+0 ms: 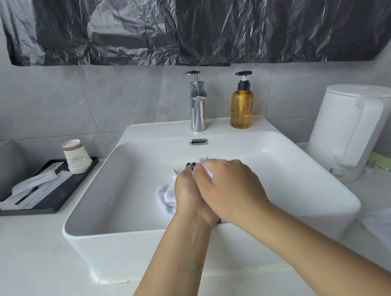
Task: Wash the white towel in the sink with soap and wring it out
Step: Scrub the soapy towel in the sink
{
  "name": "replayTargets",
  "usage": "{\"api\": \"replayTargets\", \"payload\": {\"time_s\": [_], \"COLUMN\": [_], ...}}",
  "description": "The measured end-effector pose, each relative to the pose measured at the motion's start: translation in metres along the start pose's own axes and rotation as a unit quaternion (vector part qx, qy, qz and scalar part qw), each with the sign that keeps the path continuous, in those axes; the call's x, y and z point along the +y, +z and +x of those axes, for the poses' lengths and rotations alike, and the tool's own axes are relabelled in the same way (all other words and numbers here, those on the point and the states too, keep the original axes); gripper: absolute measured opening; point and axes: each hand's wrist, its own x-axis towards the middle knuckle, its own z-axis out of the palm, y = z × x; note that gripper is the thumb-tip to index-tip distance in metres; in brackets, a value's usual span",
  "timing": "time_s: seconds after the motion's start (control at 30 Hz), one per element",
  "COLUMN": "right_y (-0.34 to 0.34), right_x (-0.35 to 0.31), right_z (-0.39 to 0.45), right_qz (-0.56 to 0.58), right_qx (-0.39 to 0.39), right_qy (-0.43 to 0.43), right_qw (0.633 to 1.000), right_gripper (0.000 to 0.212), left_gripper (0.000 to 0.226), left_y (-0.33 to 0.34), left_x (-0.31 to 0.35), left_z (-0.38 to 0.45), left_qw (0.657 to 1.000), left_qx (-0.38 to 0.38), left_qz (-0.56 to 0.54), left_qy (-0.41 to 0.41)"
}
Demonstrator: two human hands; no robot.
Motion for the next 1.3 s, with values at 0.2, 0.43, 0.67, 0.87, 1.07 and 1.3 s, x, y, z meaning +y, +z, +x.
{"api": "replayTargets", "payload": {"time_s": [0.2,0.43,0.67,0.87,1.07,1.3], "right_y": [-0.001,0.004,0.003,0.000,-0.024,-0.096], "right_x": [0.019,0.032,0.031,0.022,0.044,0.054], "right_z": [0.025,0.006,0.015,0.013,0.025,0.098], "right_qz": [0.096,0.241,0.235,0.135,0.166,0.044], "right_qx": [0.030,0.043,0.077,0.025,-0.032,0.043], "right_qy": [0.050,0.142,0.166,0.104,0.056,-0.043], "right_qw": [0.994,0.959,0.955,0.985,0.984,0.997], "right_gripper": [0.051,0.057,0.055,0.046,0.049,0.051], "left_gripper": [0.037,0.061,0.065,0.069,0.044,0.041], "left_y": [0.002,0.004,0.007,0.002,0.006,0.007], "left_x": [0.001,0.002,0.001,0.002,0.001,-0.013], "left_z": [0.000,-0.001,-0.006,-0.002,-0.002,0.003], "left_qw": [0.999,0.999,0.995,0.997,0.999,0.946], "left_qx": [-0.036,0.034,-0.044,-0.062,-0.049,-0.028], "left_qz": [0.024,-0.002,0.076,0.036,0.023,0.311], "left_qy": [-0.021,-0.019,-0.038,-0.026,0.001,0.084]}}
